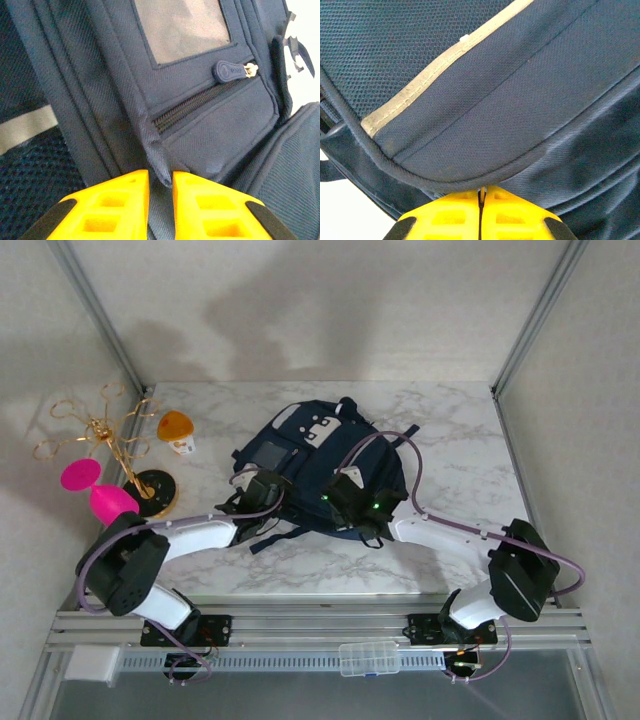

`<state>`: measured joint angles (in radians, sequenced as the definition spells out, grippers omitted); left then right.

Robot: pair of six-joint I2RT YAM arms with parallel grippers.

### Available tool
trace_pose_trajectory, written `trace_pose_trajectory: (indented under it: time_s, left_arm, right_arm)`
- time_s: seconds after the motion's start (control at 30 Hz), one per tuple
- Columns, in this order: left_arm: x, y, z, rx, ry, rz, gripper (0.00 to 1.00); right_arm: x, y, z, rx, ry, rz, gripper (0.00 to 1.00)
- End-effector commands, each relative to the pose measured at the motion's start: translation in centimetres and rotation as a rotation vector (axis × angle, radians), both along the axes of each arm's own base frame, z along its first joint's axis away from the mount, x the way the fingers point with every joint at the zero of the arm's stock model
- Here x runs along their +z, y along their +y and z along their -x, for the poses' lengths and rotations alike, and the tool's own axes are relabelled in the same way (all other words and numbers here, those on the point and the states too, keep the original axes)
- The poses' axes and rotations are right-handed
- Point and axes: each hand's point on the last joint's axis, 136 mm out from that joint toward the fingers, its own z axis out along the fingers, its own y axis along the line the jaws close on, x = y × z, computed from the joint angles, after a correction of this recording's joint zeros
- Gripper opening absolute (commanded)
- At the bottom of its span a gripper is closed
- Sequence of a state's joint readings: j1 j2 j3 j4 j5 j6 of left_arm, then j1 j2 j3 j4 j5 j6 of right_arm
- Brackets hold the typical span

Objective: Pack the student bag
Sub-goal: Zip the student bag at the center of the table.

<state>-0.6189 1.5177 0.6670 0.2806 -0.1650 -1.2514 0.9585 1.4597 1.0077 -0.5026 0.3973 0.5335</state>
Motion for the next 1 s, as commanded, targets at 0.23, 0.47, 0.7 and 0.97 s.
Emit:
trace_pose_trajectory:
  time_s: [0.23,0.47,0.7,0.97]
  left_arm:
    - [0.9,-1.5,-9.8,-0.122,-0.104,-0.017,0.18]
    - [2.3,-0.3,-9.5,-0.201,-0.104,0.01,0.34]
    - [3.1,-3.2,-2.3,-0.245,-0.098,0.21,0.52]
    - [4.9,-6.8,-0.2,-0.267,-0.112,0.267,0.52]
  right_arm:
    - [1.6,6.1,2.3,0.222,0.024,-0.15,0.0]
    - [1.0,4.4,-1.2,-0.014,-0.009,-0.098,0.0]
    - [2.0,4.7,-1.0,0.036,-0.029,-0.177,0.0]
    - [1.0,4.6,-0.7,0.06,-0.027,-0.171,0.0]
